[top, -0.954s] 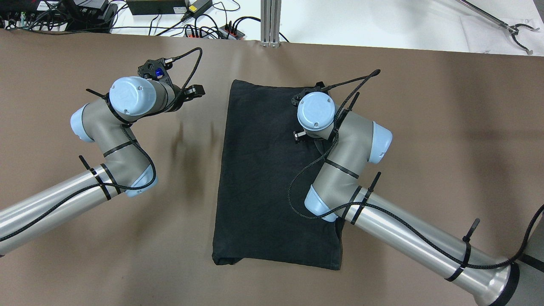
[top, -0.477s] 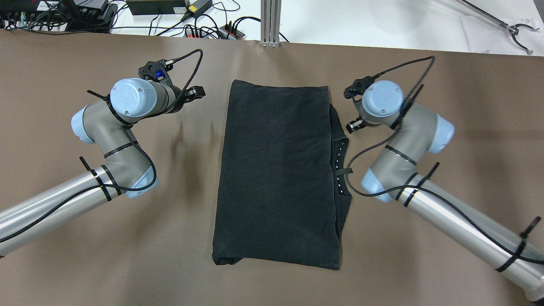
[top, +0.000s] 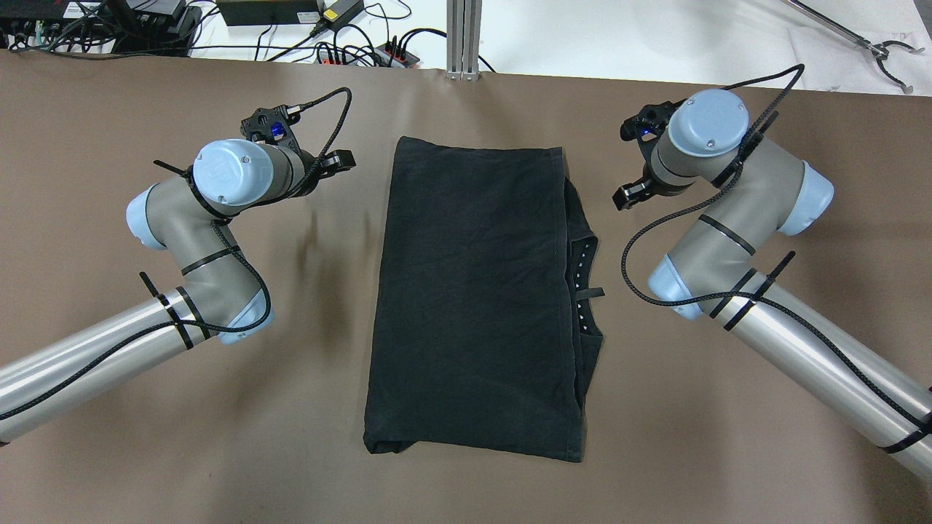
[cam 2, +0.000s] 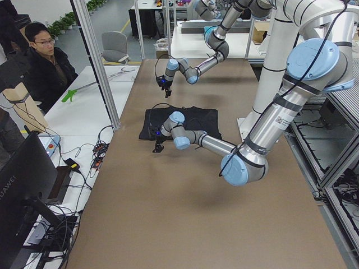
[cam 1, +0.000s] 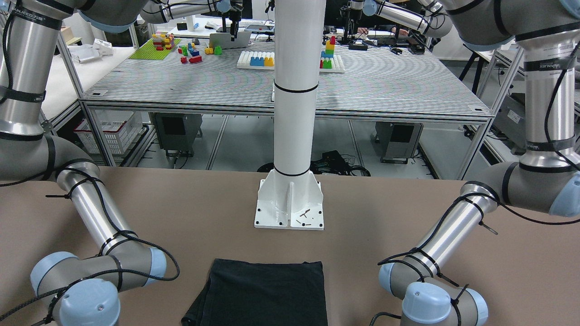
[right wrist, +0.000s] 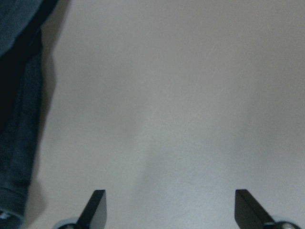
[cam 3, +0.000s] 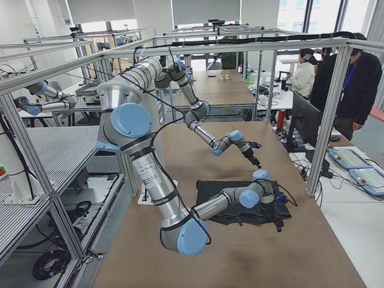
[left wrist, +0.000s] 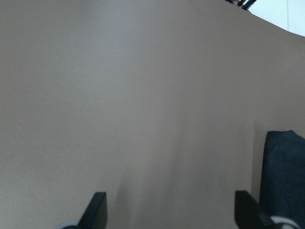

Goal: Fold clothes

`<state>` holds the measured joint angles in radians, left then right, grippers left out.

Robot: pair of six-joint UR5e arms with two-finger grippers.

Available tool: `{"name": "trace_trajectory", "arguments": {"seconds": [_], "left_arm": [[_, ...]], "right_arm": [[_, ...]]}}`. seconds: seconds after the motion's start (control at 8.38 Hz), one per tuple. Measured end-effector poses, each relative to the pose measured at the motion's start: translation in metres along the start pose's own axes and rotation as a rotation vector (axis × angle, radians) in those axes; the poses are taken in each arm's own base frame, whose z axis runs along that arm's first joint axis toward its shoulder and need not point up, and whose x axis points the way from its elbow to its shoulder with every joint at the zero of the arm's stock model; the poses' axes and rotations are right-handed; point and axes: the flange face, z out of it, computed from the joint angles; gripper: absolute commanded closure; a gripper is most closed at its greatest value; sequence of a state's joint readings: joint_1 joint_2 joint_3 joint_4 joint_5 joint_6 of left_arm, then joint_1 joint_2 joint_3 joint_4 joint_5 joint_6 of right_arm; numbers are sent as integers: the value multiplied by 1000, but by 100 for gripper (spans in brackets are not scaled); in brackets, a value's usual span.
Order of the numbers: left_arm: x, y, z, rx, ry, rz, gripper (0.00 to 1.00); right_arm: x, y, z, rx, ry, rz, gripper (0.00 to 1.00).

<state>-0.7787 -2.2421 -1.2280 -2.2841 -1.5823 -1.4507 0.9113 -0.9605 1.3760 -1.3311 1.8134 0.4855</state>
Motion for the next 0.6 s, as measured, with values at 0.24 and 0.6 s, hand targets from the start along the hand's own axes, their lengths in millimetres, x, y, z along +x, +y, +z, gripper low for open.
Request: {"name": "trace_trajectory", "arguments": {"seconds": [0.24,0.6], "left_arm": [[2,2,-1,-1,3,1,6],[10,6,-4,-8,17,3,6]], "right_arm": [[-69,10,-48,-12,-73,321,16],[-74,13,-50,-14,-78,346,25]]}}
